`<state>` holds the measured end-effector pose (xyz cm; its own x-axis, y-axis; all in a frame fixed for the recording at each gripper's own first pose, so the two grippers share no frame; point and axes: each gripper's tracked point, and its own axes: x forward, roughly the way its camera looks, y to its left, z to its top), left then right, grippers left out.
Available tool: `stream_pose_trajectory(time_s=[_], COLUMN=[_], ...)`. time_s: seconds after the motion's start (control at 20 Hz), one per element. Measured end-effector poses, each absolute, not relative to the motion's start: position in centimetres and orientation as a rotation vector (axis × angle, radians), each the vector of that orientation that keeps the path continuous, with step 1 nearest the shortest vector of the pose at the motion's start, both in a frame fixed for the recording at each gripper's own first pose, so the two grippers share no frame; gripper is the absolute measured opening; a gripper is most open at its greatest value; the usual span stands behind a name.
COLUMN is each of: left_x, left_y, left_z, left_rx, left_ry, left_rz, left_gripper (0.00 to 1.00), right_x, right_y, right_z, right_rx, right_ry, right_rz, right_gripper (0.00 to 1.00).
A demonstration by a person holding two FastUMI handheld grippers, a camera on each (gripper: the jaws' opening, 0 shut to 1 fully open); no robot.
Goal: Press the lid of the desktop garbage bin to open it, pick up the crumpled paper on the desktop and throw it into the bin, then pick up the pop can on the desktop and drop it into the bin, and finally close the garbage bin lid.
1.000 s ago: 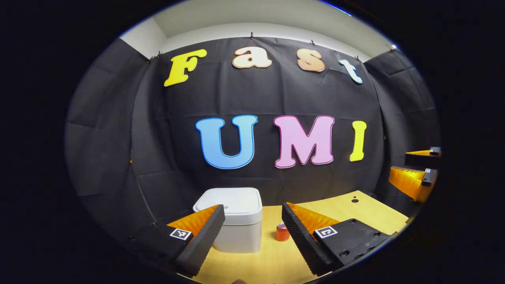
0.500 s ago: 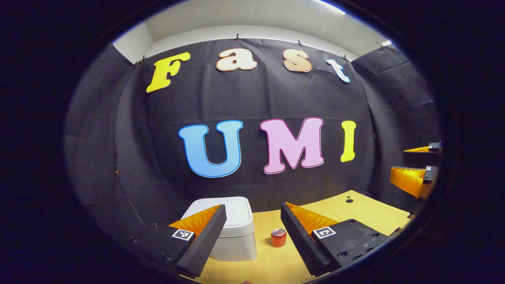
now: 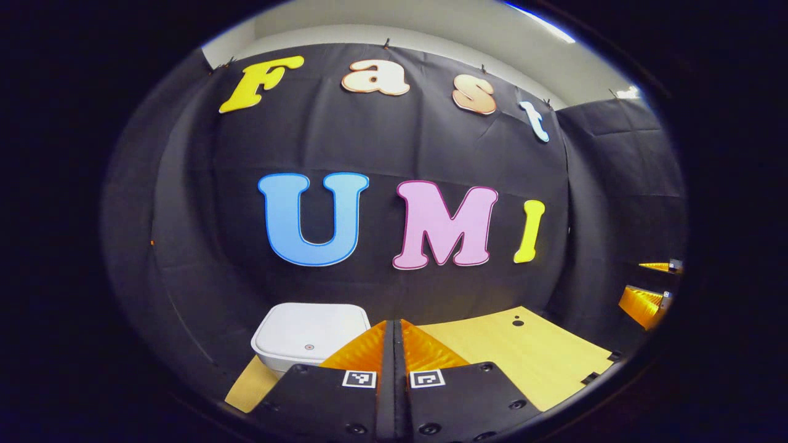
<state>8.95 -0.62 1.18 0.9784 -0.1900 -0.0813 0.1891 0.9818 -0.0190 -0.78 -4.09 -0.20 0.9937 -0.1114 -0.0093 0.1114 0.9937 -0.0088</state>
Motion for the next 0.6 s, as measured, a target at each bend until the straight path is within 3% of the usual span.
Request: stream_pose_trajectory(time_s=[0.3, 0.6], left_x=[16.0, 20.9], left_y=[2.7, 6.3], left_z=[-0.6, -8.1], left_rx=[0.063, 0.081], left_ry=[0.195, 0.426], left_rz=[-0.209, -0.142], left_gripper=[0.05, 0.06], right_x=[-1.2, -2.1], right_y=[-3.6, -5.4], right_z=[-0.7, -0.3], right_rx=[0.011, 0.018], right_ry=[0.02, 0.018], right_rz=[-0.118, -0.171], right_gripper=[0.97, 0.96])
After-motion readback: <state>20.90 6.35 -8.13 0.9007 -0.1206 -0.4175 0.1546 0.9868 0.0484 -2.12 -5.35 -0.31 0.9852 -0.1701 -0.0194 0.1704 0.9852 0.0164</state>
